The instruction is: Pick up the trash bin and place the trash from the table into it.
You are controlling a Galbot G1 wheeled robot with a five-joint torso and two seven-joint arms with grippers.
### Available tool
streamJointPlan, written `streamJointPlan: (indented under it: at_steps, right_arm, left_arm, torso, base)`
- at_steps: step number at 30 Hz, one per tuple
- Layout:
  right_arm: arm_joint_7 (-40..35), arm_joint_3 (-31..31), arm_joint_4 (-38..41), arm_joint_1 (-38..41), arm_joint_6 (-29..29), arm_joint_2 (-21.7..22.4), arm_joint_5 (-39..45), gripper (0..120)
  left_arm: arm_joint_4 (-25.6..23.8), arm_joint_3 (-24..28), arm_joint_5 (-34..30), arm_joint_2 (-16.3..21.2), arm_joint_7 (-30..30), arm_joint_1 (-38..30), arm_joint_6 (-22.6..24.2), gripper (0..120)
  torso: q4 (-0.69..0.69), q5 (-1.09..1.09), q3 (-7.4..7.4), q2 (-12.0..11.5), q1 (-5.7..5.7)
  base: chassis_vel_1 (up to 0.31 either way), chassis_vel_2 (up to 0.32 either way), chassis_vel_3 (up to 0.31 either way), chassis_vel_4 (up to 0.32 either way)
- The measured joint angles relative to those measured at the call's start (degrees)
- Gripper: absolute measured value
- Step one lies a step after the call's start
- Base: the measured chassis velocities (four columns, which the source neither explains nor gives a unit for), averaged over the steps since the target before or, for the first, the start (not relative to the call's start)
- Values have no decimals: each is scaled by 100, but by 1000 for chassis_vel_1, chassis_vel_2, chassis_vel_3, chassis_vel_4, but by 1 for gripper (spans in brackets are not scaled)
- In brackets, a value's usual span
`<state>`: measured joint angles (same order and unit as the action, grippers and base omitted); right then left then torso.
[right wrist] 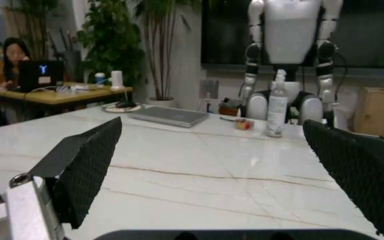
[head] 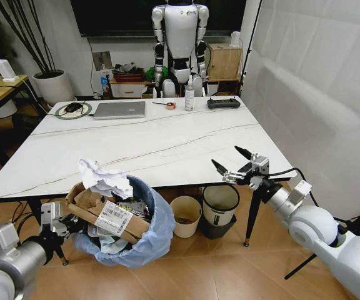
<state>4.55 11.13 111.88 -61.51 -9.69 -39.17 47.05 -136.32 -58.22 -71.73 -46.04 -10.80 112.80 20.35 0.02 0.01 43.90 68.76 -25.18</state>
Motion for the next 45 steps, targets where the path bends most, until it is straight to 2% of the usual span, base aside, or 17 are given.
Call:
streamJointPlan:
  at_steps: [6, 11, 32, 45]
  right_arm:
    - [121, 767, -432, -466, 102, -470, -80, 100]
    - [124, 1023, -621, -602, 93, -651, -120, 100]
    - [168, 1749, -821, -1209, 40, -918, -353, 100]
    - [258, 2564, -646, -2051, -130, -1038, -568, 100]
  left_arm:
    - [-7, -70, 78, -140, 25, 44, -24, 0]
    - [15, -73, 92, -171, 25, 35, -30, 0]
    - [59, -117, 78, -185, 31, 18, -33, 0]
    - [65, -52, 143, -245, 86, 31, -39, 0]
  torso:
    - [-2, -2, 0, 0, 0]
    - [-3, -1, 0, 0, 0]
    - [-2, -1, 0, 0, 0]
    - [-2, -1, 0, 0, 0]
  base:
    - [0, 0, 0, 0]
    - [0, 0, 0, 0]
    - [0, 0, 0, 0]
    - [0, 0, 0, 0]
